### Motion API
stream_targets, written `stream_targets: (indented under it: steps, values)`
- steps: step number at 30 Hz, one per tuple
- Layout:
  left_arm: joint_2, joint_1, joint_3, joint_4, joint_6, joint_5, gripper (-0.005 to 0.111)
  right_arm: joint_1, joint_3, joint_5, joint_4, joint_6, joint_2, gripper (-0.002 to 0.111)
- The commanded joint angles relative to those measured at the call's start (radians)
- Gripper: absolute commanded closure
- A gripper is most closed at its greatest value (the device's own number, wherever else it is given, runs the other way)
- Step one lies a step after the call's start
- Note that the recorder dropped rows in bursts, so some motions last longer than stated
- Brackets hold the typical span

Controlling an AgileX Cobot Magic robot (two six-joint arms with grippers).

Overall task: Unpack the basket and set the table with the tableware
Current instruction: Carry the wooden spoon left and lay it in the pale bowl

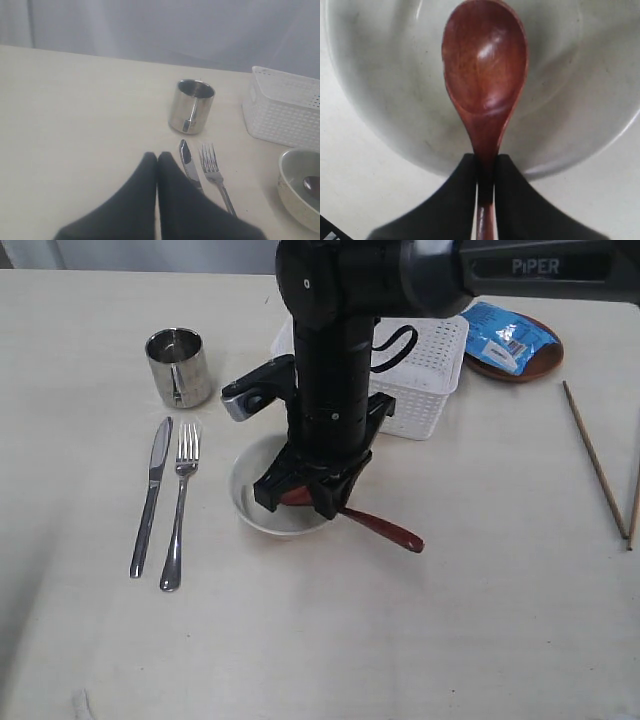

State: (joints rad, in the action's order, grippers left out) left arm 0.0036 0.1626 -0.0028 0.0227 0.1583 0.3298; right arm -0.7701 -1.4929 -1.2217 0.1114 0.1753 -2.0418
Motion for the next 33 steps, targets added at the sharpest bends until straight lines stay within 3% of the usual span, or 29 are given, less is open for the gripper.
stream_targets:
  steps: [1,11,13,16,17,24,28,33]
  values:
    - [-0.004,-0.001,0.003,0.001,-0.001,-0.011,0.107,0.000,-0.067,0.001,-0.001,-0.005,0.002,0.108]
    - [-0.004,-0.001,0.003,0.011,-0.001,-0.011,0.107,0.000,-0.122,0.001,0.001,-0.026,-0.035,0.108]
    - [-0.004,-0.001,0.003,0.011,-0.001,-0.011,0.107,0.000,-0.122,0.001,-0.001,-0.032,-0.036,0.096]
    - [-0.004,-0.001,0.003,0.011,-0.001,-0.011,0.107,0.000,-0.122,0.001,-0.005,-0.046,-0.036,0.069]
    - [-0.004,-0.001,0.003,0.011,-0.001,-0.011,0.107,0.000,-0.122,0.001,-0.005,-0.050,-0.036,0.066]
    - [-0.004,-0.001,0.003,0.011,-0.001,-0.011,0.107,0.000,-0.122,0.001,-0.032,-0.051,0.033,0.064]
    - [-0.004,-0.001,0.003,0.011,-0.001,-0.011,0.107,0.004,-0.122,0.001,-0.201,-0.115,0.126,0.064]
    - [-0.004,-0.001,0.003,0.010,-0.001,-0.011,0.107,0.114,-0.122,0.001,-0.315,-0.183,0.240,0.064]
